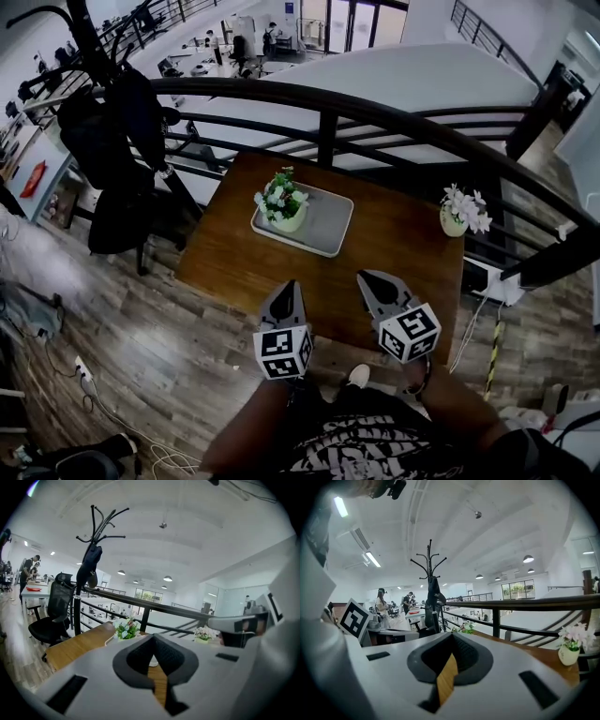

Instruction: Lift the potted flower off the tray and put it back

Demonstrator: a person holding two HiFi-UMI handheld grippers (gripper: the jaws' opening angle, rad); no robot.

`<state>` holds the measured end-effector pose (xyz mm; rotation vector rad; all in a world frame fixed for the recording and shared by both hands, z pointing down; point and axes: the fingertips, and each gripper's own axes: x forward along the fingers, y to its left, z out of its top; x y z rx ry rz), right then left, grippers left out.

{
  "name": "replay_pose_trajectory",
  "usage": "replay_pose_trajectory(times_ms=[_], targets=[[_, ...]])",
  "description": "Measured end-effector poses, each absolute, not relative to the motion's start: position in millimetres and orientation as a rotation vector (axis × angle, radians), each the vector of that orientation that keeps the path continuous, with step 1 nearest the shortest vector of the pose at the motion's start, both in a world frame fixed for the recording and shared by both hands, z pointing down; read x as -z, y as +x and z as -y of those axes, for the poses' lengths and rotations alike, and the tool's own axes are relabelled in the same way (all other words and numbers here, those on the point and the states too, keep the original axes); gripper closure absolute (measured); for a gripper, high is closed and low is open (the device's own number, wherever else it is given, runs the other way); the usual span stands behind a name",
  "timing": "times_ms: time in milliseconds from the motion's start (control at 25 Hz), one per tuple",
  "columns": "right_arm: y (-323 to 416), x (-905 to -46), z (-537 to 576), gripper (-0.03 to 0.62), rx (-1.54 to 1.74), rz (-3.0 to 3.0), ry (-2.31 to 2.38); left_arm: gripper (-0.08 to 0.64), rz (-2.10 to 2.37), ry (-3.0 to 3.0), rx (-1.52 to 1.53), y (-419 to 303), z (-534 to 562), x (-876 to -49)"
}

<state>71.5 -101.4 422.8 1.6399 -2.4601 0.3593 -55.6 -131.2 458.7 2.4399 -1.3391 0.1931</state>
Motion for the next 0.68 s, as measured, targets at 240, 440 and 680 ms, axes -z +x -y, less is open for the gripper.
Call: replay_pose_trajectory(times_ms=[240, 440, 680], targets=[[80, -424, 89, 0.594, -0.397, 2.515, 1.622, 0.552, 1.379, 2.435, -0.248, -56, 117, -455], [78, -427, 87, 0.594, -0.420, 2.547, 1.593, 0.552, 1.421, 2.422, -0.257, -60, 117, -452], [75, -426, 79, 0.594, -0.410, 2.569, 1.539, 0.552, 1.448, 2.392, -0.259, -58, 107, -454]])
